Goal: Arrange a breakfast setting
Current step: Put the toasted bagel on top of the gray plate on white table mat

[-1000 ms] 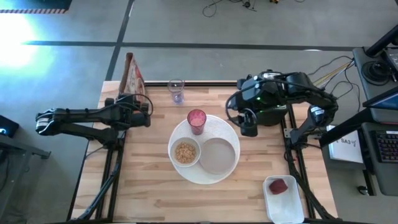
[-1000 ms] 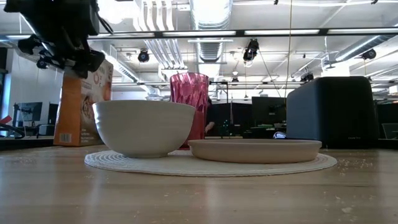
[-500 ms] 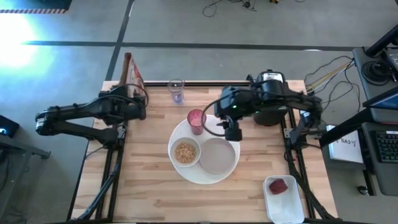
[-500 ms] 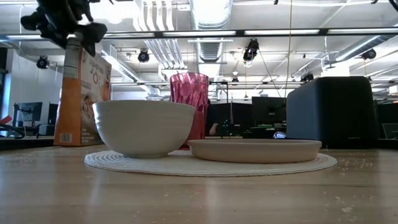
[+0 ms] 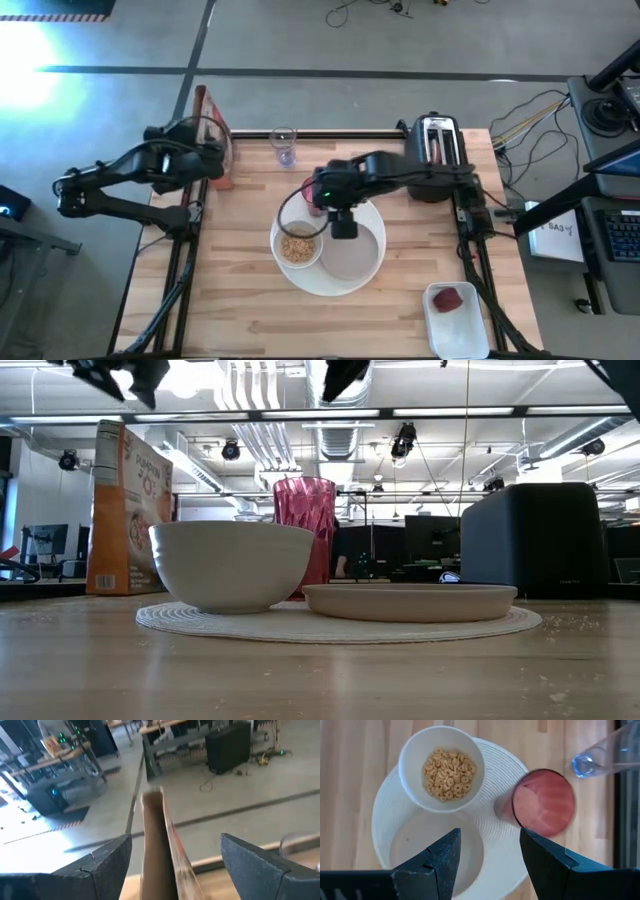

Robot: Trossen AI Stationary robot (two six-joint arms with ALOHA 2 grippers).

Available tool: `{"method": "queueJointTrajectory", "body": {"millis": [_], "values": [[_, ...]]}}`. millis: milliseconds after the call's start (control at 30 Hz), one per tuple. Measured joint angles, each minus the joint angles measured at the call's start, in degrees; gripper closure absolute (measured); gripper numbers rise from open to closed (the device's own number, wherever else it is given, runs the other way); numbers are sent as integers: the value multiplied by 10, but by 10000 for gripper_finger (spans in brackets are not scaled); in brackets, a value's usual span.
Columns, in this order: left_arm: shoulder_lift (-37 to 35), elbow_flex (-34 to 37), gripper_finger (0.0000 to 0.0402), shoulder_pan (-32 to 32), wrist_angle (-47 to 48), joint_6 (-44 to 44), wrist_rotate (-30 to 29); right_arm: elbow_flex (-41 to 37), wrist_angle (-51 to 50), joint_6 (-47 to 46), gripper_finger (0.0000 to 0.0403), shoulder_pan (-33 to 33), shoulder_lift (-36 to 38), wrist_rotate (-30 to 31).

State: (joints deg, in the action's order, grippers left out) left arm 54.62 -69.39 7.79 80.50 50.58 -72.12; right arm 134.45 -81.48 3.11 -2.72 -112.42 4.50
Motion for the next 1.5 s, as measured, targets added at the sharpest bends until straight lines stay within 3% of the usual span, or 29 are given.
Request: {"method": "queueJointTrajectory", "body": {"millis": [133, 233, 400, 500, 700, 867, 967, 1167, 1500], "values": [[2, -55, 118, 0, -1, -55, -9, 0, 23, 7, 209, -4, -36, 25], [-2, -72, 119, -1, -1, -77, -5, 0, 19, -17, 209, -13, -36, 102], [-6, -70, 119, -1, -2, -86, 21, 0, -19, -159, 209, -24, -1, 196], [-3, -63, 119, -1, -7, -87, 21, 0, -20, -277, 209, -27, 15, 184], [5, -55, 119, -1, -12, -98, 22, 0, -14, -557, 209, -26, 33, 85], [13, -69, 119, -1, -24, -147, 25, 0, 9, -697, 209, -27, 35, 75], [19, -88, 119, -1, -42, -188, 28, 0, 27, -722, 209, -26, 35, 74], [36, -129, 119, -2, -60, -249, 42, 0, 57, -684, 209, -26, 35, 74], [37, -133, 119, -3, -55, -264, 84, 0, 73, -625, 209, -26, 35, 73]]}}
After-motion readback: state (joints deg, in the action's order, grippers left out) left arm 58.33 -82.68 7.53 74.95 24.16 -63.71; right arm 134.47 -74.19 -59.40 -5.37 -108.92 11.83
